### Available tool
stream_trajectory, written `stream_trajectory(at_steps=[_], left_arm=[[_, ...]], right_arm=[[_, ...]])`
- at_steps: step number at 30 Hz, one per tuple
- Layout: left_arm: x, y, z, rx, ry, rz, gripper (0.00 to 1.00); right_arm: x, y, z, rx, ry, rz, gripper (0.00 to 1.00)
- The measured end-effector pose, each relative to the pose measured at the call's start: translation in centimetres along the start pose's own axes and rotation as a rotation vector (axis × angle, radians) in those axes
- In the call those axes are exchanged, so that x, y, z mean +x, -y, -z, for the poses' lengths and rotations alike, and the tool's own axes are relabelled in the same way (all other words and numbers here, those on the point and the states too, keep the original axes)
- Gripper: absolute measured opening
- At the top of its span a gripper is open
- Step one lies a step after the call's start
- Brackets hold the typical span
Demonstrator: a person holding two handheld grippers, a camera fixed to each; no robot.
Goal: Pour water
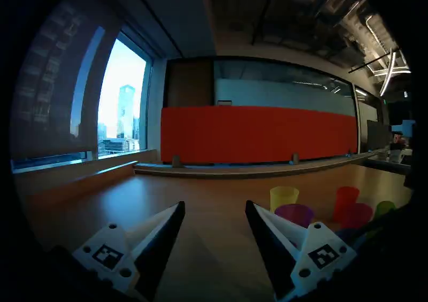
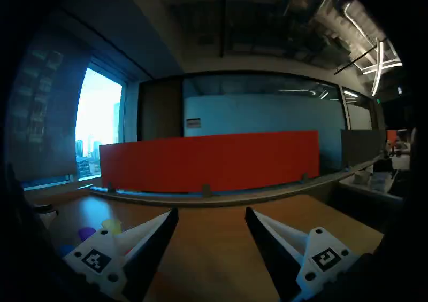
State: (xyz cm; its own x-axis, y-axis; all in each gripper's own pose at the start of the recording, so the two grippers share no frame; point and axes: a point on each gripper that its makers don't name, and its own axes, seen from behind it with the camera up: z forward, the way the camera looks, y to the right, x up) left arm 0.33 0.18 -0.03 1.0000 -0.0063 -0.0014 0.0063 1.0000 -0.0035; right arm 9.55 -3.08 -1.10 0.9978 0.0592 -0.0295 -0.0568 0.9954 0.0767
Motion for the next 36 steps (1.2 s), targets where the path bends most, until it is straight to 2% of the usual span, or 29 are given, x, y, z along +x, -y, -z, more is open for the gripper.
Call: stream_trajectory(at_steps=[21,36], left_arm=[[-0.1,-0.1,0.2,-0.005,0.001,-0.006,0.83],[-0.2,-0.1,0.1,-0.004,0.001,-0.005,0.83]], right_arm=[[-0.2,-0.1,0.2,0.007,0.002,-0.008,0.97],[0.9,-0.7,0.9,0.008,-0.036,0.040,0.97]])
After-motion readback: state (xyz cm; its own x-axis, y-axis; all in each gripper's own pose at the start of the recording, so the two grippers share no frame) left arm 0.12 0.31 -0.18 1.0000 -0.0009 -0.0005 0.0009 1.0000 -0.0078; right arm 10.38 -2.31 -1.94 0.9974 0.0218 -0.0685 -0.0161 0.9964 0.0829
